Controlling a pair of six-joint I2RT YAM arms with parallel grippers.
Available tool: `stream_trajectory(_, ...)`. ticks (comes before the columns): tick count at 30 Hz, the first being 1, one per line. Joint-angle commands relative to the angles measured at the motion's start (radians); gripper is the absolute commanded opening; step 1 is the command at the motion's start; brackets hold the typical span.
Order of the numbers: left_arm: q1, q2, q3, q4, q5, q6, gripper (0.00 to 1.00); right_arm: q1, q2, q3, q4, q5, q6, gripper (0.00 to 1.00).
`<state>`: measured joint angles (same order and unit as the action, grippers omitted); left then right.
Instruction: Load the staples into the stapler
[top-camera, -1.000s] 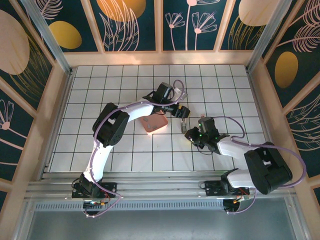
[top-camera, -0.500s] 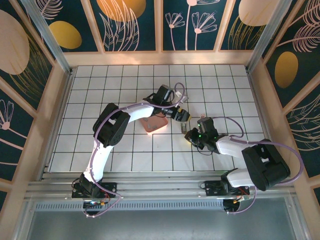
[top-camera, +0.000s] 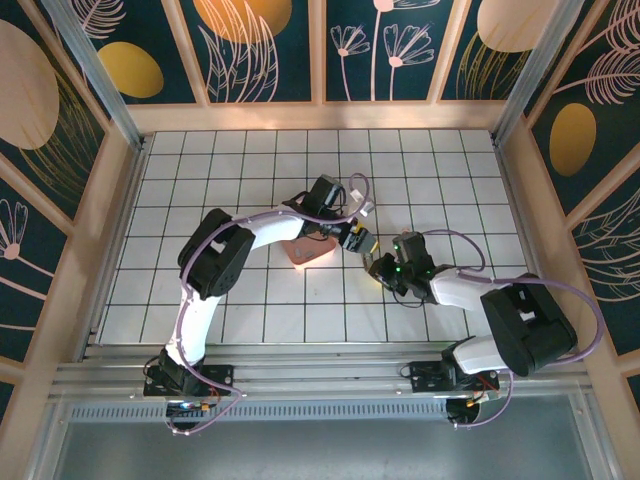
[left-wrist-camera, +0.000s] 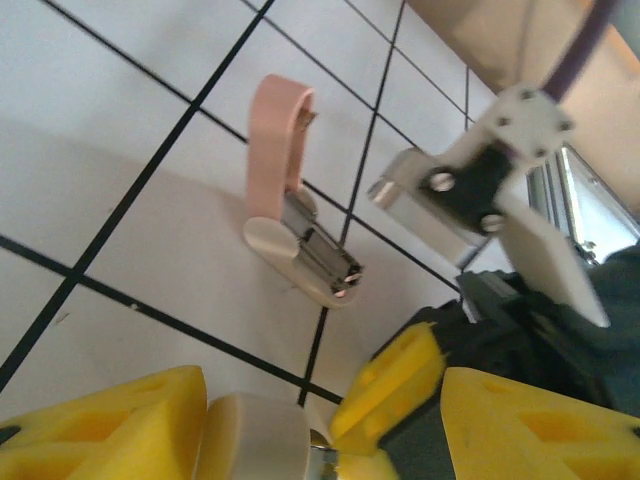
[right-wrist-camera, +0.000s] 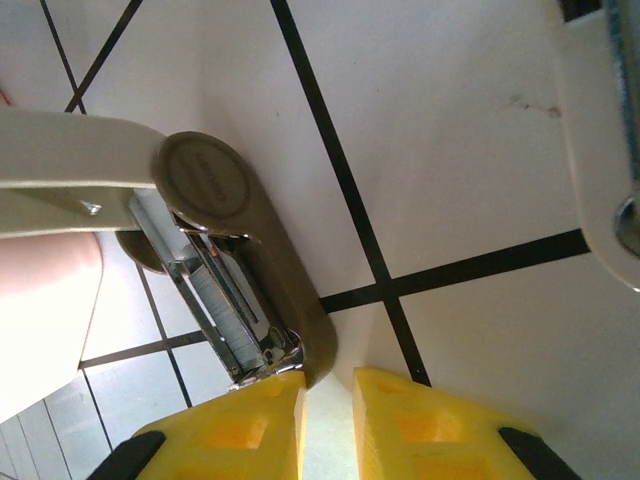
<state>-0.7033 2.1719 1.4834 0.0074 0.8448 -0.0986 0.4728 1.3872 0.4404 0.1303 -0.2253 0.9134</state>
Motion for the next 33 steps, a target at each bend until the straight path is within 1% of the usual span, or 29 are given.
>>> stream_trajectory(1,-0.011,-0.051,-0.022,0.016,0.022,0.055,0.64,0.005,0.021,0.023,-0.011,0.044,-0.033,0.2)
stream_trajectory(10,-0.033,-0.075,-0.062,-0.018,0.009,0.091,0.63,0.006,0.024,0.032,-0.024,0.043,-0.059,0.2)
stream_trajectory(16,-0.036,-0.097,-0.101,-0.023,-0.006,0.102,0.64,0.004,-0.047,0.016,-0.047,0.042,-0.078,0.22)
stream_trajectory(19,-0.035,-0.115,-0.116,-0.013,-0.032,0.092,0.65,0.009,-0.088,0.021,-0.113,0.045,-0.095,0.26)
stream_trajectory(21,-0.036,-0.131,-0.132,0.016,-0.058,0.06,0.68,0.012,-0.136,0.017,-0.153,0.051,-0.098,0.27)
stream_trajectory(23,-0.035,-0.15,-0.148,0.053,-0.114,0.003,0.7,0.01,-0.202,0.014,-0.189,0.055,-0.098,0.28)
stream_trajectory(25,-0.036,-0.174,-0.167,0.087,-0.147,-0.041,0.72,0.006,-0.255,0.019,-0.21,0.058,-0.098,0.29)
stream_trajectory(27,-0.036,-0.204,-0.194,0.128,-0.199,-0.1,0.74,0.0,-0.288,0.035,-0.221,0.057,-0.1,0.3)
stream_trajectory(29,-0.036,-0.241,-0.225,0.166,-0.237,-0.146,0.76,-0.009,-0.292,0.061,-0.228,0.051,-0.105,0.32)
stream_trajectory(31,-0.036,-0.284,-0.264,0.192,-0.343,-0.215,0.77,-0.014,-0.277,0.095,-0.233,0.046,-0.112,0.33)
stream_trajectory(33,-0.034,-0.32,-0.302,0.211,-0.416,-0.267,0.78,-0.018,-0.253,0.126,-0.238,0.049,-0.121,0.33)
